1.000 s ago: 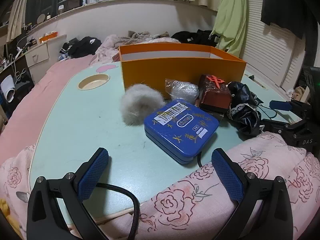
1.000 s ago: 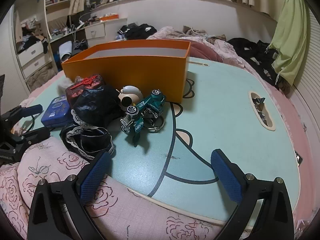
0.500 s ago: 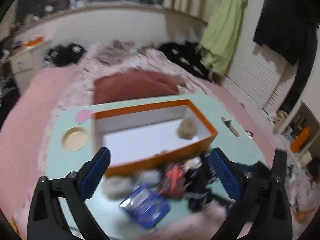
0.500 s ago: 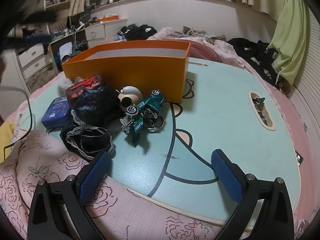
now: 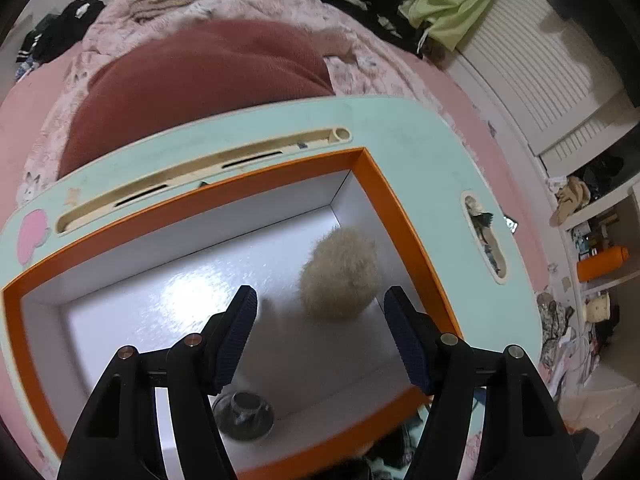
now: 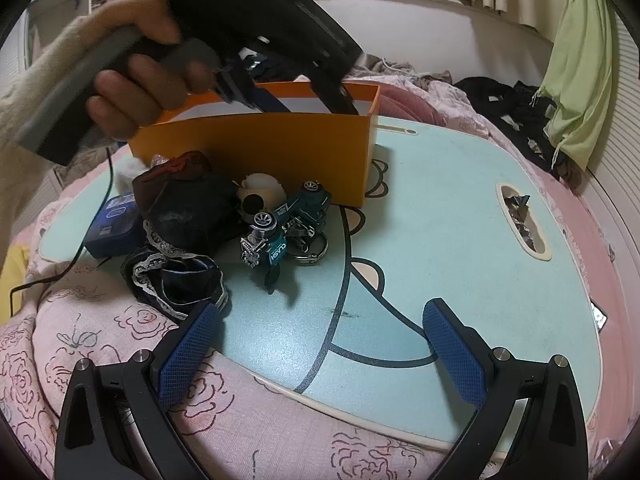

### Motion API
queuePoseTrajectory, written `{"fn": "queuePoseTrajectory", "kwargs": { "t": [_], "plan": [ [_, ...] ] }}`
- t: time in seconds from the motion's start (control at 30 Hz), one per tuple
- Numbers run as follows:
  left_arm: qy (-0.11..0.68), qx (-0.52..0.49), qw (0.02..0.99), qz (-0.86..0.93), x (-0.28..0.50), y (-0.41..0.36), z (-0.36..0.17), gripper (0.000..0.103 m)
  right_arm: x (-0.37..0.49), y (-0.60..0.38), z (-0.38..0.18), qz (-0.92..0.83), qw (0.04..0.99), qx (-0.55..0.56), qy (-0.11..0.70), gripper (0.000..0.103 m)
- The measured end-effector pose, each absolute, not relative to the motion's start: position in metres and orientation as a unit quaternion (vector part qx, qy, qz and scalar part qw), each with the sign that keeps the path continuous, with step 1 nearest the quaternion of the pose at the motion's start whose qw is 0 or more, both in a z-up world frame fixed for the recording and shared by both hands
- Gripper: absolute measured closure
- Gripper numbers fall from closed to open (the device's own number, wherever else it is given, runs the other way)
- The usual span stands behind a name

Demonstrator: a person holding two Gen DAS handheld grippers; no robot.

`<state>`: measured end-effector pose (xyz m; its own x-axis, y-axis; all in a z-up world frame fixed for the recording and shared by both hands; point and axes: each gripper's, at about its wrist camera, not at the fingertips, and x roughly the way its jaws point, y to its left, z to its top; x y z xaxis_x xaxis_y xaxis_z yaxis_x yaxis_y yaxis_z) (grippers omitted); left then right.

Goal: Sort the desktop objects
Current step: 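Reach into the orange box and grasp the beige fur ball, left gripper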

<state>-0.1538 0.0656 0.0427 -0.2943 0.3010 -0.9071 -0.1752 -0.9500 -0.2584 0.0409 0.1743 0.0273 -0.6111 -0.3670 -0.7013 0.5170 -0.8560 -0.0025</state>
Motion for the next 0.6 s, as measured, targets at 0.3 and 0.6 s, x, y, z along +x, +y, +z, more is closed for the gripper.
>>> {"fn": "queuePoseTrajectory", "kwargs": {
  "t": [0.3,0.6],
  "plan": [
    [0.008,-0.564,0.117,0.817,-0.146,0.062,0.023,0.103,0.041,0.174,0.026,-0.892,0.248,0.365,0.102,0.001],
    [-0.056,-0.487,0.151,0.858,-0.118,0.021,0.071,0.103,0.041,0.174,0.025,-0.892,0.248,0.365,0.102,0.001]
  ]
}}
